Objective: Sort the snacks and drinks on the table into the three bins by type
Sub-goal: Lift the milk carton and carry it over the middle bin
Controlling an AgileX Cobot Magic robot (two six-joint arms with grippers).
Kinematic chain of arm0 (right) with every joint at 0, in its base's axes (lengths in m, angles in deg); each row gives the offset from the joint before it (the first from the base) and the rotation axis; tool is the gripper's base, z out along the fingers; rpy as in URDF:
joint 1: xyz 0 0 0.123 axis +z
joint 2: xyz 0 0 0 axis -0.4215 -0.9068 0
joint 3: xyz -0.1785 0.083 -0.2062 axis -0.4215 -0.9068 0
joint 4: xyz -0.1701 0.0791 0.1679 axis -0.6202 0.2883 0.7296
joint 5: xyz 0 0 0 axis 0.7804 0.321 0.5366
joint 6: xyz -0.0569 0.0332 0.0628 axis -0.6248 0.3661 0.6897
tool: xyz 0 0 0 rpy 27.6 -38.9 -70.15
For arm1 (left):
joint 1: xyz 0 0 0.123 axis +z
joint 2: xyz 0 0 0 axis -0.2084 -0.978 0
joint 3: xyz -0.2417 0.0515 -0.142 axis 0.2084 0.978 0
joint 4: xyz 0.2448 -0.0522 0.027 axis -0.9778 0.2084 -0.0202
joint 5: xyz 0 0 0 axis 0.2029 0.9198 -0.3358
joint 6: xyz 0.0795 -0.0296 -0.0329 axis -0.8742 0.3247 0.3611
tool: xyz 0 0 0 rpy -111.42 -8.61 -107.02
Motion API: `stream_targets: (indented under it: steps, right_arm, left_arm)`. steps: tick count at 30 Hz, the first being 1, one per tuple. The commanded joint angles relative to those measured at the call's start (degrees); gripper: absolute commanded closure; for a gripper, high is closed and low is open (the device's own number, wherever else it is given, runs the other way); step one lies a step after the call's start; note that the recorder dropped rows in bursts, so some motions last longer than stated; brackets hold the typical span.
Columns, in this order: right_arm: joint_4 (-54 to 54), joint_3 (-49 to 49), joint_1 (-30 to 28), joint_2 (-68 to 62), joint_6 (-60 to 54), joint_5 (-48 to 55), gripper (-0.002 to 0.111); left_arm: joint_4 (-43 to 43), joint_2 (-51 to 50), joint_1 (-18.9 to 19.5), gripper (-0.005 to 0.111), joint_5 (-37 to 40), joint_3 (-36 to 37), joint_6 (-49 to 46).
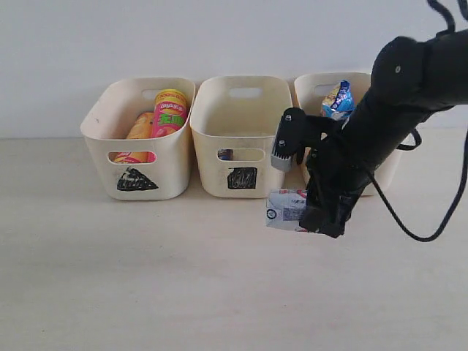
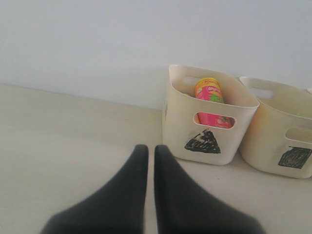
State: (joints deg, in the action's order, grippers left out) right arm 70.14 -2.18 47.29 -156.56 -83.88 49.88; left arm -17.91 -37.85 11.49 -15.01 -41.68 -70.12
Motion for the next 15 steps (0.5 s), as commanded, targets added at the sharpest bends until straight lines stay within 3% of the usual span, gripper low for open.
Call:
stream_targets:
  steps: [1, 6, 15]
  right_arm:
    - [5.4, 0.1, 0.1, 5.4, 1.1, 3.7, 0.108]
    - [7.2, 0.1, 0.1, 10.6, 1.1, -3.3, 0.108]
    - [12.8, 0.1, 0.1, 11.4, 6.0, -35.7, 0.108]
  left_arm:
    - [-0.1, 0.2, 0.2, 0.102, -0.2, 0.2, -0.1]
    - [-0.1, 0.2, 0.2, 0.102, -0.2, 0.2, -0.1]
    - [-0.1, 0.2, 0.2, 0.102, -0.2, 0.2, -0.1]
